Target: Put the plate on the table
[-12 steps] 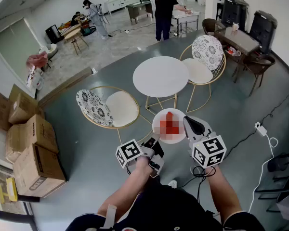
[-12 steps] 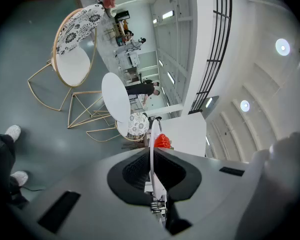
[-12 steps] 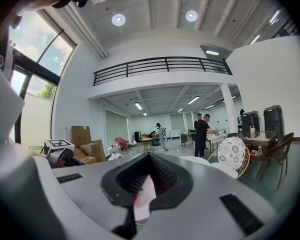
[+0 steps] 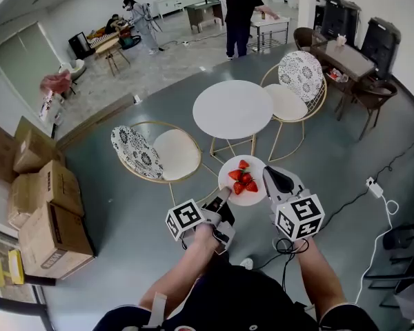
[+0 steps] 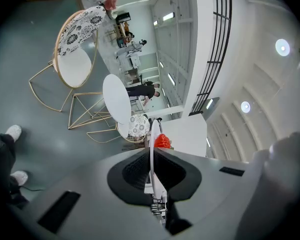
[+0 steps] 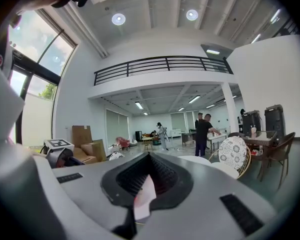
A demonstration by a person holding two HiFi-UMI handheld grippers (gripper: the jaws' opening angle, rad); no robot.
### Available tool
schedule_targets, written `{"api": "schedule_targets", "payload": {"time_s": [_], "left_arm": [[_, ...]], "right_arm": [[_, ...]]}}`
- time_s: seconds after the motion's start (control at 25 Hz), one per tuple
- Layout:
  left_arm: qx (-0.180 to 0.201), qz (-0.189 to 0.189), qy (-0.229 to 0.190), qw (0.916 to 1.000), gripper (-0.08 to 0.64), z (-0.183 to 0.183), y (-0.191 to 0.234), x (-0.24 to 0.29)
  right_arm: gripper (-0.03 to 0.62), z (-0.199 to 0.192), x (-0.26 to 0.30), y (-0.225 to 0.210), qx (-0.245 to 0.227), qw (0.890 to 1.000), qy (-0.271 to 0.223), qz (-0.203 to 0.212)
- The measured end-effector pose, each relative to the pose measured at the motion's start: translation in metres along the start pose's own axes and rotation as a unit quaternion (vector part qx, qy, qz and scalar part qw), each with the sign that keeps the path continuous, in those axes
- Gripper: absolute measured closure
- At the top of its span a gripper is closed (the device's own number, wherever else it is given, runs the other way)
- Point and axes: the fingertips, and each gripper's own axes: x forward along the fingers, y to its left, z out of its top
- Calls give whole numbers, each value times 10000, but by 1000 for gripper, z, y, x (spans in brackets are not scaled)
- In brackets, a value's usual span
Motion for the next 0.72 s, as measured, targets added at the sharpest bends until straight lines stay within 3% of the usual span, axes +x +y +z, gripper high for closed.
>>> {"api": "schedule_targets", "payload": {"time_s": [0.36, 0.72], "left_arm": [[60, 25, -116, 9999, 545, 2, 4, 4], [9, -4, -134, 9999, 545, 33, 5, 24]], "right_arm": [[588, -3, 0, -7, -43, 10000, -20, 59], [588, 8, 31, -19, -84, 10000, -31, -28]]}}
